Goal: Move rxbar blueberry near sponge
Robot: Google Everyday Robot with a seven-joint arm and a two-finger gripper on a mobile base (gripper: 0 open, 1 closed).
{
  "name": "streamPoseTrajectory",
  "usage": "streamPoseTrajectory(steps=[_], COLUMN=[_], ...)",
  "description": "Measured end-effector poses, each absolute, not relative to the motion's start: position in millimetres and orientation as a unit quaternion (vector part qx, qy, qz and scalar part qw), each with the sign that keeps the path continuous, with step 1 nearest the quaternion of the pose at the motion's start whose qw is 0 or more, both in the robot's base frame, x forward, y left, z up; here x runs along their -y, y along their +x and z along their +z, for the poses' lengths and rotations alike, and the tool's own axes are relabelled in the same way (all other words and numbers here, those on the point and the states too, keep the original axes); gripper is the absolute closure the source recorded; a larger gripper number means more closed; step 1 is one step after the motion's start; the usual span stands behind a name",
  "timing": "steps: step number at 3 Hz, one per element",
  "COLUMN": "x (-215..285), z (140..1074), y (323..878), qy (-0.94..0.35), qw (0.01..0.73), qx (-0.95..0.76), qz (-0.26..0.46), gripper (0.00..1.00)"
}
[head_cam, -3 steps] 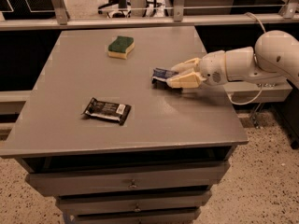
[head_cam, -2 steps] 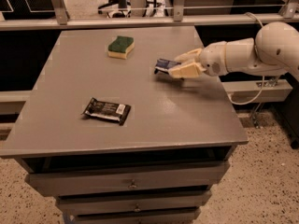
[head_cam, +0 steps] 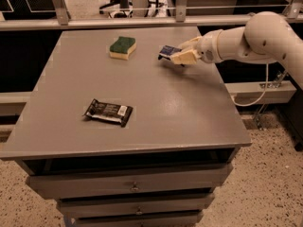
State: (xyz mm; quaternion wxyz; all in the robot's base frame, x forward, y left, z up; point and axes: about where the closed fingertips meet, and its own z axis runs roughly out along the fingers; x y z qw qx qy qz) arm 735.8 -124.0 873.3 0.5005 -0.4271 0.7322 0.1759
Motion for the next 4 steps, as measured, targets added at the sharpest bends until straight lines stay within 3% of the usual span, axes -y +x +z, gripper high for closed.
streamPoseTrajectory(steps=[2, 4], x=[95.0, 56.2], z=[871.0, 866.3], y=[789.9, 810.4], qy=[-0.403, -0.406], qw=[0.496, 0.486], qx=[-0.757, -0.759], qz=[0.139, 0.151], gripper=[1.0, 0.98])
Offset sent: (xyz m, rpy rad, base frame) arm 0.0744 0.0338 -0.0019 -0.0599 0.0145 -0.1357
